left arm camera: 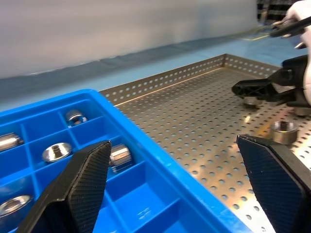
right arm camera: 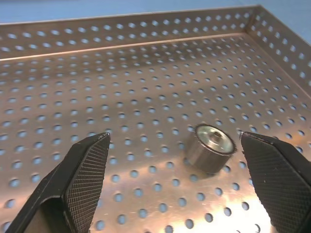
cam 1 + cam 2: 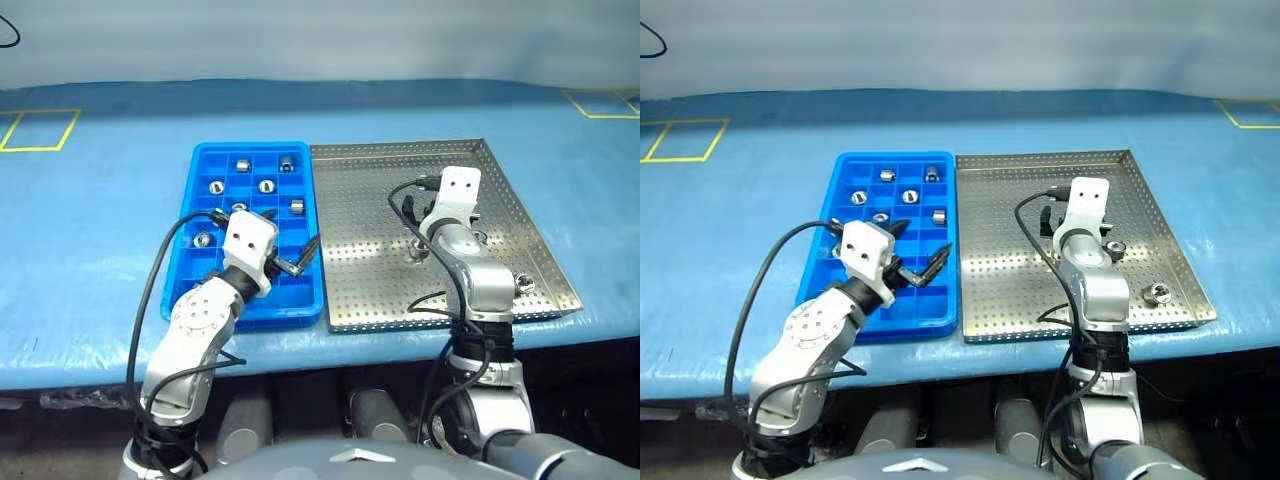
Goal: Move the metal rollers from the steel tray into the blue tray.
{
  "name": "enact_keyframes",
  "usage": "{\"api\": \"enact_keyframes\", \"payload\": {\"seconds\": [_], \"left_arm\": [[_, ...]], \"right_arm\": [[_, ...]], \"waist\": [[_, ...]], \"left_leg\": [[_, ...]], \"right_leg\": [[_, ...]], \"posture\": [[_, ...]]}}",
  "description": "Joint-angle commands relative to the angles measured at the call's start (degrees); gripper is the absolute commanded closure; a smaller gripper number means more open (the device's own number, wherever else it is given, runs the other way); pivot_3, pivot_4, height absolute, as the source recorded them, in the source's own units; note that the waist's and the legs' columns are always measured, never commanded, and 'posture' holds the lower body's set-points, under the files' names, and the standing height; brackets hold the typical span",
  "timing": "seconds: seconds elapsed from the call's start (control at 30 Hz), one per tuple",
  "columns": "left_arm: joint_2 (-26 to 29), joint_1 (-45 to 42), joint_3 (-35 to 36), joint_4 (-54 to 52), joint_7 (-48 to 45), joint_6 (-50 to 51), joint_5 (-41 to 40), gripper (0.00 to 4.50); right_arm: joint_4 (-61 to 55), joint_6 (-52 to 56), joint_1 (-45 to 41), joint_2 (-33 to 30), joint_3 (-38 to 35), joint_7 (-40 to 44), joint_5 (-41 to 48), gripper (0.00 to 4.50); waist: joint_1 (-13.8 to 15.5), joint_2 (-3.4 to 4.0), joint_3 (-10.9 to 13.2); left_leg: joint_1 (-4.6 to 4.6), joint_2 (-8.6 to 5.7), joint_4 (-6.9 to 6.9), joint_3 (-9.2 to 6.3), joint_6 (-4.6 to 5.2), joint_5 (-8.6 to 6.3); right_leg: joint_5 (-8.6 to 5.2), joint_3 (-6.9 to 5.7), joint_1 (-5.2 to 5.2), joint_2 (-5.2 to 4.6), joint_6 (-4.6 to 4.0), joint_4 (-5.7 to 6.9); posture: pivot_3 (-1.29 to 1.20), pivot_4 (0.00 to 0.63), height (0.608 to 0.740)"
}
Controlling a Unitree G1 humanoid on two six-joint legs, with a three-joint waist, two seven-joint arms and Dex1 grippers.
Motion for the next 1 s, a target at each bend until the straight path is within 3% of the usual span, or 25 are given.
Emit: {"api": "enact_keyframes", "payload": {"seconds": [0.03,0.37,0.47,0.57,0.7,0.87,0.93,1.0], "left_arm": [[0.47,0.75,-0.04,-0.65,-1.52,-1.87,-2.47,0.02],[0.8,1.51,0.32,-1.07,-0.82,-1.53,-4.68,0.02],[0.94,1.91,0.32,-1.57,-0.59,-1.36,-4.97,0.0],[0.98,2.52,0.92,-2.06,-0.4,-1.4,-5.6,0.0],[0.59,4.15,3.69,-2.98,0.55,-4.55,-6.05,0.0],[1.24,6.78,6.8,-4.09,1.57,-8.88,-5.65,0.0],[2.27,9.59,8.82,-4.79,2.16,-10.92,-4.54,0.0],[3.49,12.93,10.37,-5.39,1.57,-13.73,-4.25,0.0]], "right_arm": [[5.59,-3.41,-3.89,-0.1,-2.79,-1.25,0.27,0.0],[28.6,-8.65,-15.39,-2.74,-7.25,0.81,2.79,0.0],[33.17,-10.7,-17.32,-3.7,-7.25,0.45,2.38,0.56],[34.4,-11.32,-17.95,-3.97,-7.11,0.49,2.58,1.56],[27.43,-8.62,-16.31,-2.61,-4.5,2.46,2.91,2.79],[10.79,0.53,-12.57,0.96,4.04,8.94,4.43,2.79],[-0.56,5.77,-10.61,2.05,15.47,15.19,5.3,2.79],[-7.82,9.61,-9.51,4.04,22.44,18.57,6.83,2.79]], "waist": [[-0.49,0.01,0.0],[-1.23,0.03,0.01],[-1.09,0.05,0.03],[-1.0,0.05,0.03],[-0.95,0.11,0.06],[-0.92,0.21,0.1],[-0.87,0.22,0.1],[-0.91,0.22,0.1]], "left_leg": [[0.0,0.0,0.0,0.0,0.0,0.0],[0.02,0.0,0.01,-0.01,0.03,0.01],[0.0,-0.02,-0.01,-0.04,0.03,0.0],[0.0,-0.02,-0.04,-0.04,0.04,0.0],[0.0,-0.01,-0.05,-0.04,0.03,0.0],[0.02,0.05,-0.12,-0.06,0.03,0.0],[0.02,0.07,-0.16,-0.07,0.03,0.0],[0.05,0.11,-0.29,-0.05,0.03,0.0]], "right_leg": [[0.0,0.01,0.0,0.0,0.0,0.0],[0.15,0.05,0.04,0.04,0.27,-0.02],[0.15,0.05,0.04,0.04,0.28,-0.03],[0.15,0.05,0.03,0.05,0.28,-0.04],[0.15,0.05,0.01,0.05,0.28,-0.03],[0.14,0.04,-0.04,0.11,0.26,0.0],[0.12,0.03,-0.06,0.12,0.23,0.0],[0.09,0.03,-0.13,0.13,0.17,0.0]], "posture": [[-0.04,0.15,0.74],[-0.03,0.15,0.74],[-0.01,0.15,0.74],[-0.01,0.15,0.74],[0.0,0.15,0.74],[0.01,0.15,0.74],[0.05,0.15,0.74],[0.06,0.15,0.74]]}}
